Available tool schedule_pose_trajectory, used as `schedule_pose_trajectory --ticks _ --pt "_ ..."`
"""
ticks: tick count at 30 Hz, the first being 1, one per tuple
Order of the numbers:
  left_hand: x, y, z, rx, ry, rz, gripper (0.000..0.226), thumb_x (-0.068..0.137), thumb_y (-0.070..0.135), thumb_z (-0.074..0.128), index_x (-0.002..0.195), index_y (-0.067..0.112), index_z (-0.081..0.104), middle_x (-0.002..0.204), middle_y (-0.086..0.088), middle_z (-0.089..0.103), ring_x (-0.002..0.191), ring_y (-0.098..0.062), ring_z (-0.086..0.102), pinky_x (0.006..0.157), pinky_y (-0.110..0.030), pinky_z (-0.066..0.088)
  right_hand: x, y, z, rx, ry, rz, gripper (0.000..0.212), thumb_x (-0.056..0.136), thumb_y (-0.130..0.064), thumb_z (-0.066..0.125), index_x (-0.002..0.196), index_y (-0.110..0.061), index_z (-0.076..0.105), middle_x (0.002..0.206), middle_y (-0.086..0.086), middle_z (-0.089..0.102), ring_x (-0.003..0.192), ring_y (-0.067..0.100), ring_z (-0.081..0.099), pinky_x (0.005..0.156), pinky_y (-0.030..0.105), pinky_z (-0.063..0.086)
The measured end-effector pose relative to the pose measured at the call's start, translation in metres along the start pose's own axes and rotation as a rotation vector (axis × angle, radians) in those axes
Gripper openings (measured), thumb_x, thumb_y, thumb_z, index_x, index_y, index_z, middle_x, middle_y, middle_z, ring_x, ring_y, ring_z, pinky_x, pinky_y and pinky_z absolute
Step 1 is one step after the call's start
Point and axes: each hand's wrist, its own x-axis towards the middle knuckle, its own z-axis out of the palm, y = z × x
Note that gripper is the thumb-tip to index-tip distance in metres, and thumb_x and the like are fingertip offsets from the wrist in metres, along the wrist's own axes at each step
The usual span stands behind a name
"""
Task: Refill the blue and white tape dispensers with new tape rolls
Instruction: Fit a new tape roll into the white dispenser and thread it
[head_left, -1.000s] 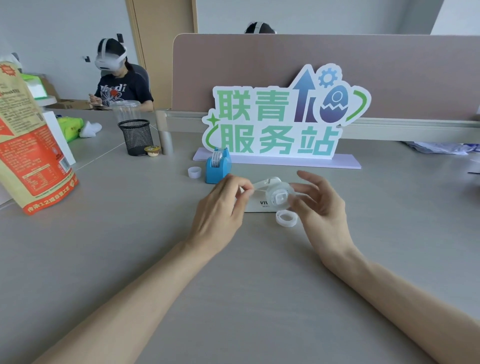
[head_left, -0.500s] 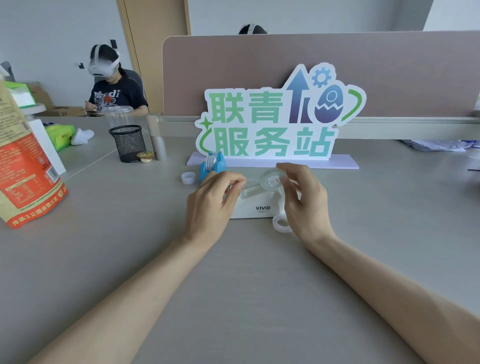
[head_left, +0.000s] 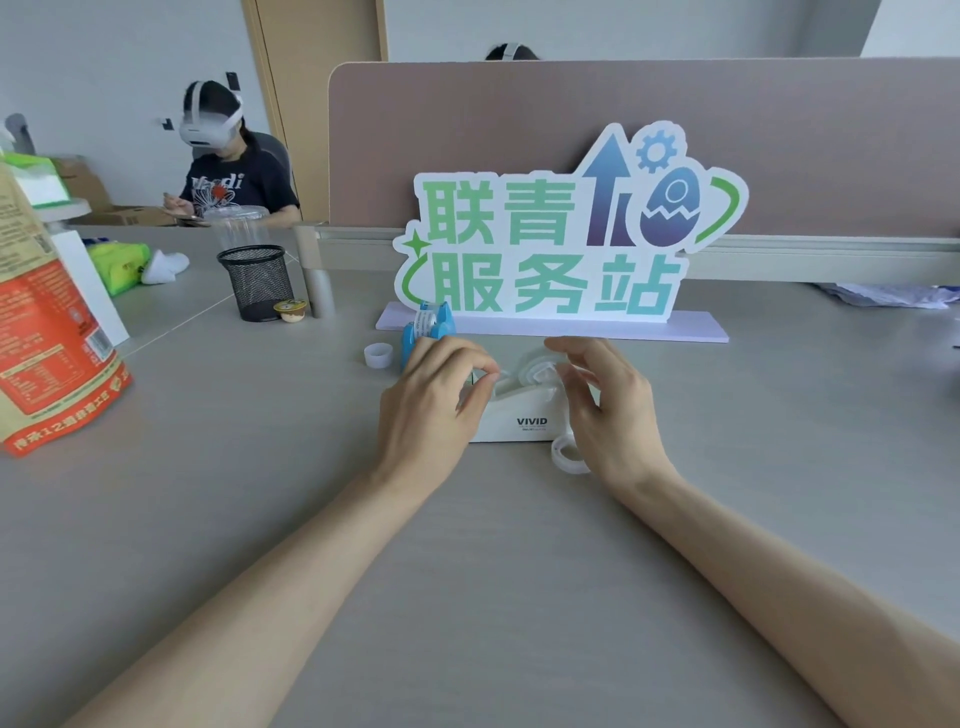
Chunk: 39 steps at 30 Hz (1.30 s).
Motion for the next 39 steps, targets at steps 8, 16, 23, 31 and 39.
schedule_pose_trajectory --ticks 8,16,23,31,39 --pt "0.0000 -0.0014 0.0016 0.007 -0.021 0.007 0.005 0.087 0.020 0.063 0.086 0.016 0.066 0.091 0.005 0.065 0.091 -0.013 0.050 0.066 -0.027 0.043 -0.0004 0.0014 0.0008 -0.020 -0.015 -0.007 0.035 0.089 0.009 0.047 0.110 -0.013 0.064 0.109 -0.002 0.066 0.095 0.012 0.060 0.086 0.037 0.051" --pt "0.0002 -0.0014 0.0010 0.014 -0.039 -0.017 0.009 0.087 0.023 0.059 0.086 0.017 0.065 0.092 0.006 0.064 0.091 -0.013 0.048 0.066 -0.025 0.041 0.0005 0.0025 0.0009 -0.014 -0.015 -0.010 0.033 0.089 0.008 0.048 0.110 -0.012 0.064 0.107 0.000 0.066 0.095 0.014 0.062 0.086 0.026 0.050" --pt "0.0004 -0.0012 0.0010 0.017 -0.054 -0.028 0.011 0.087 0.025 0.056 0.085 0.017 0.064 0.092 0.007 0.063 0.091 -0.013 0.047 0.065 -0.022 0.039 0.0002 0.0029 0.0008 -0.009 -0.032 0.004 0.031 0.092 0.003 0.050 0.112 -0.015 0.065 0.109 -0.003 0.067 0.095 0.012 0.062 0.089 0.029 0.051" --pt "0.0004 -0.0009 0.0002 0.028 -0.062 -0.035 0.005 0.086 0.020 0.060 0.084 0.017 0.064 0.092 0.007 0.063 0.091 -0.012 0.047 0.065 -0.019 0.035 -0.0020 0.0008 0.0007 -0.023 -0.041 -0.008 0.032 0.090 0.005 0.047 0.107 -0.011 0.069 0.112 -0.002 0.066 0.100 0.004 0.059 0.088 0.015 0.045" --pt "0.0001 -0.0013 0.0001 0.027 -0.052 -0.038 0.007 0.087 0.022 0.059 0.084 0.017 0.064 0.092 0.007 0.063 0.091 -0.013 0.047 0.065 -0.019 0.036 -0.0033 -0.0010 0.0005 -0.069 -0.032 -0.024 0.027 0.087 -0.001 0.050 0.100 -0.013 0.071 0.104 -0.002 0.065 0.102 0.015 0.059 0.087 0.025 0.046"
